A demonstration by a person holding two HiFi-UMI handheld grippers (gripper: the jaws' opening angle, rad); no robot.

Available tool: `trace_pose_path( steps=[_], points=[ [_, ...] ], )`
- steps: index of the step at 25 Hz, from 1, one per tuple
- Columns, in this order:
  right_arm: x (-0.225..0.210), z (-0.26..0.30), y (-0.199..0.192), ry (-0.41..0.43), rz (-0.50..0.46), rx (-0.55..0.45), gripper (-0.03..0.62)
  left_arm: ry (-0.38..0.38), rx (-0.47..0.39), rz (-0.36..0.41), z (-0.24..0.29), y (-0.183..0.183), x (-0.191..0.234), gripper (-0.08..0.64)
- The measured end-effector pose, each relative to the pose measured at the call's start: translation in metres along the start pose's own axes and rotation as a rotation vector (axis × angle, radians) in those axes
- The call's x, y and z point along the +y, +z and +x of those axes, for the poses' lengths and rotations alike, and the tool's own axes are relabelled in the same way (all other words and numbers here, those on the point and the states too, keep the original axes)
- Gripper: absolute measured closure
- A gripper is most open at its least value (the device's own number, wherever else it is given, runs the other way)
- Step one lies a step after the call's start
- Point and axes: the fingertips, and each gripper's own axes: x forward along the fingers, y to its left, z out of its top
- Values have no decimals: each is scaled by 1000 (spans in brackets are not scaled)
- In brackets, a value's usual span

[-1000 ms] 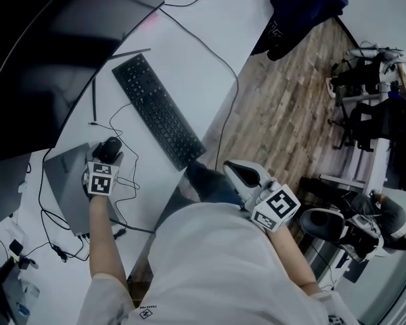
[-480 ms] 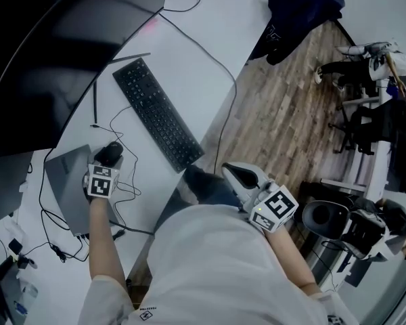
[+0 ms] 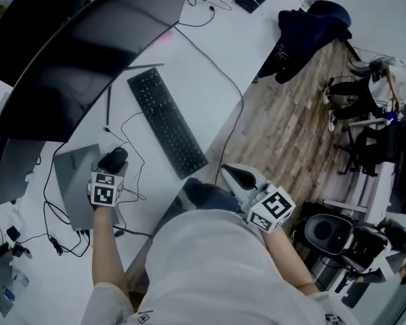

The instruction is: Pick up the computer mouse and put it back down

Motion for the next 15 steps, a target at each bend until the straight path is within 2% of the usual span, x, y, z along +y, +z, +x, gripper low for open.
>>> trace_pose_path(
  steps=[9,15],
  points=[
    [9,19,25,105,-44,-39,589,59,-79,-56,-48,20,-13,272],
    [17,34,47,179,-59,-60,589,109,-146,-124,-84,34,-17,272]
  ],
)
